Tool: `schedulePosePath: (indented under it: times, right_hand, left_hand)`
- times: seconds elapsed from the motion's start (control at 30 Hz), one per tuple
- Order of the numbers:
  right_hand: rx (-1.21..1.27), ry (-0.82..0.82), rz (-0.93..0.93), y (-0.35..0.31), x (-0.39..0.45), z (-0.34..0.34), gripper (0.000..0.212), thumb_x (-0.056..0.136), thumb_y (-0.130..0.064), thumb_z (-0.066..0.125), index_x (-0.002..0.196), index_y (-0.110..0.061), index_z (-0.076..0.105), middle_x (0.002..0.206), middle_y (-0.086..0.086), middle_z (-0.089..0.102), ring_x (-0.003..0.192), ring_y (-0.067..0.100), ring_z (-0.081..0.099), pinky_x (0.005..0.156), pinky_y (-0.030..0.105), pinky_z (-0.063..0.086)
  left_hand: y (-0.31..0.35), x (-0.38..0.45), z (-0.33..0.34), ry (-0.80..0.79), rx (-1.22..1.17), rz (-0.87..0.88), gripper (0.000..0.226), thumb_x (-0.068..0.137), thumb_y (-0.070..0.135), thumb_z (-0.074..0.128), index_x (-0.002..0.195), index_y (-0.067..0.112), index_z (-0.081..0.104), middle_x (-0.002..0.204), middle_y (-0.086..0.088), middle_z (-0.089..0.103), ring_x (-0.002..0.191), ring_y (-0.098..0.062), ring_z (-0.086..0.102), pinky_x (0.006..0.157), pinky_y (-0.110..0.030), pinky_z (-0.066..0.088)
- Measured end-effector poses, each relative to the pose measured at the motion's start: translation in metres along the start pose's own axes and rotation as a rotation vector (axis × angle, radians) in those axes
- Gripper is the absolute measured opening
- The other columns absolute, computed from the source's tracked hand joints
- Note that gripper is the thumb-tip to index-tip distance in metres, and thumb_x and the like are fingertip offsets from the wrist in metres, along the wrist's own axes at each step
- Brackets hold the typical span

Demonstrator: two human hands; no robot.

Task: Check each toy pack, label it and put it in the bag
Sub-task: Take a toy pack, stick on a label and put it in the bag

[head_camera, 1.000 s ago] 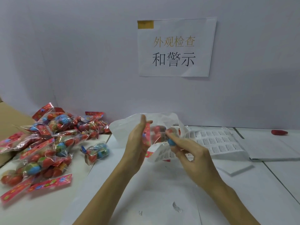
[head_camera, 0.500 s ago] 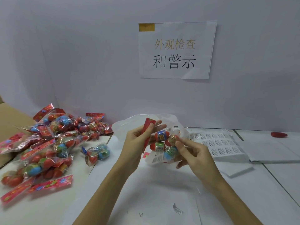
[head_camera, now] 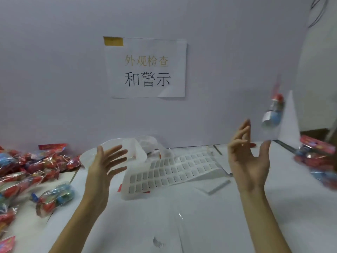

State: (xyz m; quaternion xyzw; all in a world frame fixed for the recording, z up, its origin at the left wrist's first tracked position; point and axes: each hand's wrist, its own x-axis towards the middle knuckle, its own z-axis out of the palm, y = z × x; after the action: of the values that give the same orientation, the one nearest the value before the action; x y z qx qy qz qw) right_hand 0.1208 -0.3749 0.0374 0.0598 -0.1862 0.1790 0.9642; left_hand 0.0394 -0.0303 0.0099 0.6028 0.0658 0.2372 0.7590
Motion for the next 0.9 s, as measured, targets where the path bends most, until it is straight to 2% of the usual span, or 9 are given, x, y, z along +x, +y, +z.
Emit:
schedulePosePath:
  times: [0.07,0.23,0.4,0.53,0.57,0.63,0.7,0.77,0.9]
  right_hand:
    - [0.072,-0.052,-0.043,-0.014,-0.007,-0.002,0.063,0.103,-0.048,0.058,0.154,-0.012,0.047,0.144,0.006,0.061,0.105,0.022,0.070,0.080,0.024,0.050]
    - [-0.172,0.137,0.031,-0.005,0.003,-0.024,0.046,0.107,-0.042,0.054,0.140,-0.012,0.063,0.096,0.001,0.070,0.061,0.009,0.059,0.050,0.017,0.045]
    - [-0.744,0.255,0.252,0.044,0.016,-0.042,0.050,0.097,-0.042,0.063,0.134,-0.009,0.068,0.085,0.002,0.063,0.059,0.010,0.050,0.047,0.019,0.039]
    - [-1.122,0.140,0.465,0.092,0.015,-0.051,0.045,0.097,-0.044,0.060,0.120,-0.008,0.075,0.084,0.009,0.067,0.066,0.018,0.061,0.055,0.023,0.048]
    - [-1.219,0.092,0.492,0.103,0.015,-0.051,0.044,0.098,-0.044,0.060,0.117,-0.008,0.076,0.085,0.012,0.068,0.066,0.022,0.063,0.054,0.024,0.047]
    - [-1.407,-0.008,0.517,0.124,0.015,-0.051,0.038,0.101,-0.043,0.060,0.112,-0.011,0.077,0.086,0.016,0.072,0.069,0.028,0.068,0.053,0.026,0.048]
    - [-1.576,-0.094,0.529,0.139,0.016,-0.052,0.031,0.105,-0.037,0.055,0.105,-0.016,0.078,0.086,0.017,0.074,0.069,0.029,0.071,0.054,0.027,0.050]
    - [-1.706,-0.141,0.515,0.149,0.019,-0.057,0.028,0.108,-0.025,0.051,0.101,-0.016,0.077,0.080,0.015,0.075,0.065,0.027,0.070,0.053,0.026,0.049]
    - [-1.792,-0.113,0.384,0.157,0.022,-0.075,0.029,0.109,-0.016,0.050,0.096,-0.016,0.076,0.070,0.013,0.072,0.056,0.028,0.066,0.049,0.023,0.044]
  left_hand:
    - [-0.002,0.001,0.000,-0.028,0.007,-0.020,0.066,0.105,0.061,0.029,0.124,0.013,0.070,0.119,-0.006,0.076,0.112,-0.026,0.071,0.092,-0.045,0.052]
    - [-0.006,0.000,0.004,0.021,0.098,0.023,0.068,0.104,0.062,0.032,0.111,0.008,0.073,0.110,-0.008,0.078,0.101,-0.026,0.073,0.088,-0.045,0.053]
    - [-0.010,0.000,0.002,0.225,0.373,0.237,0.034,0.112,0.028,0.041,0.104,0.012,0.070,0.097,-0.005,0.072,0.092,-0.028,0.069,0.078,-0.043,0.058]
    - [-0.012,0.011,-0.023,0.493,0.853,0.366,0.015,0.104,0.006,0.054,0.116,0.010,0.062,0.113,-0.009,0.061,0.107,-0.029,0.055,0.091,-0.043,0.049]
    - [-0.014,0.015,-0.034,0.550,1.071,0.314,0.022,0.101,0.008,0.058,0.123,0.012,0.058,0.123,-0.013,0.056,0.115,-0.031,0.049,0.098,-0.047,0.044]
    - [-0.017,0.019,-0.053,0.562,1.420,0.000,0.049,0.099,0.022,0.061,0.144,0.018,0.040,0.147,-0.019,0.037,0.137,-0.040,0.033,0.110,-0.065,0.031]
    - [-0.019,0.018,-0.063,0.492,1.555,-0.275,0.080,0.101,0.042,0.056,0.162,0.025,0.006,0.162,-0.023,0.018,0.150,-0.047,0.017,0.111,-0.077,0.023]
    - [-0.025,0.018,-0.071,0.466,1.585,-0.311,0.096,0.102,0.052,0.050,0.160,0.028,-0.023,0.164,-0.024,0.018,0.149,-0.050,0.020,0.110,-0.075,0.027]
    - [-0.029,0.020,-0.075,0.455,1.616,-0.185,0.114,0.097,0.054,0.063,0.158,0.025,-0.029,0.150,-0.019,0.038,0.132,-0.038,0.045,0.108,-0.050,0.038]
